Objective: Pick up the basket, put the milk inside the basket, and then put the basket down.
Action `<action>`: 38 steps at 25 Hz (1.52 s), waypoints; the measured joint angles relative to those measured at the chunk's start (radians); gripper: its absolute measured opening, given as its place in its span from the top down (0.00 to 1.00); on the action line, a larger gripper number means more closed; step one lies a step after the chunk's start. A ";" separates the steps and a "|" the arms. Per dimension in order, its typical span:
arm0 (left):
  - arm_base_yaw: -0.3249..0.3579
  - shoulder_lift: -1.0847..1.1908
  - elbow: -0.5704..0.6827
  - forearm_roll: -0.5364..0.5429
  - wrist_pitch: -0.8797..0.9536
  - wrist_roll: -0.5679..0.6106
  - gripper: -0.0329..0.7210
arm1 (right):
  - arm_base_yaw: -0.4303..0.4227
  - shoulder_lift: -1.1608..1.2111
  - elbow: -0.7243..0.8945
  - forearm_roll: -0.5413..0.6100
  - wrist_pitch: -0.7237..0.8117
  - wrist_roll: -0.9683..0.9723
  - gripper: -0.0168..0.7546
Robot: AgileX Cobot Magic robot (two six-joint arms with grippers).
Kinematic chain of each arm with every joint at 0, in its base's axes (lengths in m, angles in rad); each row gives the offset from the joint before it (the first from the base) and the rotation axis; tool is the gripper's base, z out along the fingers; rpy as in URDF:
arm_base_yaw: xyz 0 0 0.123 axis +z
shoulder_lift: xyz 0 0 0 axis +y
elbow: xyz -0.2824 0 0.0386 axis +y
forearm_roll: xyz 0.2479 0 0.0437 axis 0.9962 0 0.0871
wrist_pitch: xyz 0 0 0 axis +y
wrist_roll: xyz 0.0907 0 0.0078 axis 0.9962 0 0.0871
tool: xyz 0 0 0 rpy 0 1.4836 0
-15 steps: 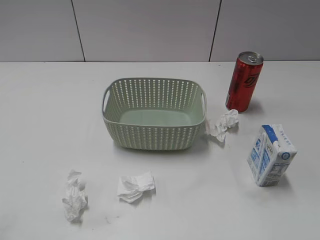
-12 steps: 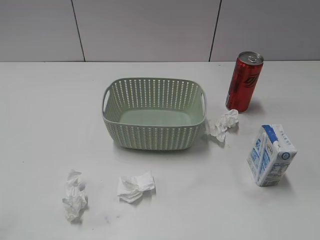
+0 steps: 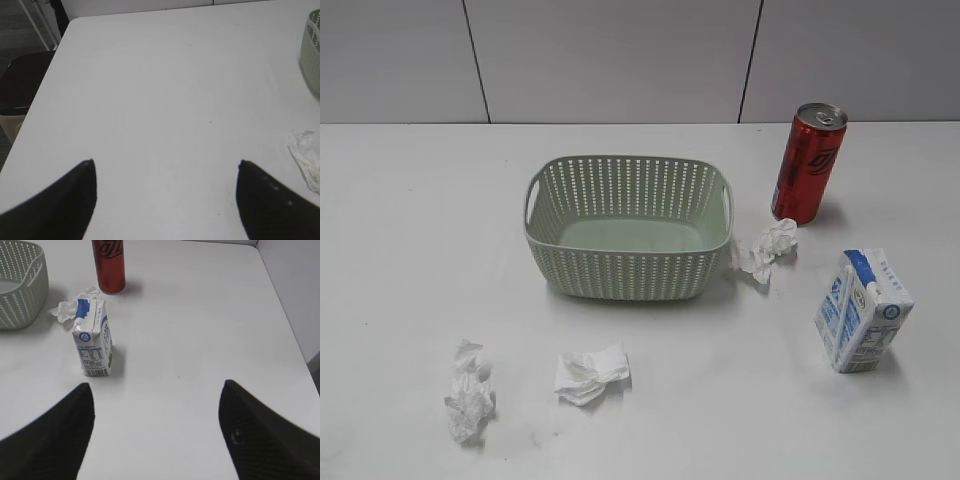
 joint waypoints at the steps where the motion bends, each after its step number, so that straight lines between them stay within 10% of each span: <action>1: 0.000 0.000 0.000 0.000 0.000 0.000 0.08 | 0.000 0.000 0.000 0.000 0.000 0.000 0.22; 16: 0.000 0.163 -0.072 -0.018 -0.115 0.000 0.13 | 0.000 0.000 0.000 0.000 0.000 0.000 0.22; 27: -0.010 0.690 -0.294 -0.253 -0.301 0.001 0.17 | 0.000 0.000 0.000 0.000 0.000 0.000 0.22; 38: -0.233 1.264 -0.661 -0.314 -0.222 0.023 0.17 | 0.000 0.000 0.000 0.000 0.000 0.000 0.22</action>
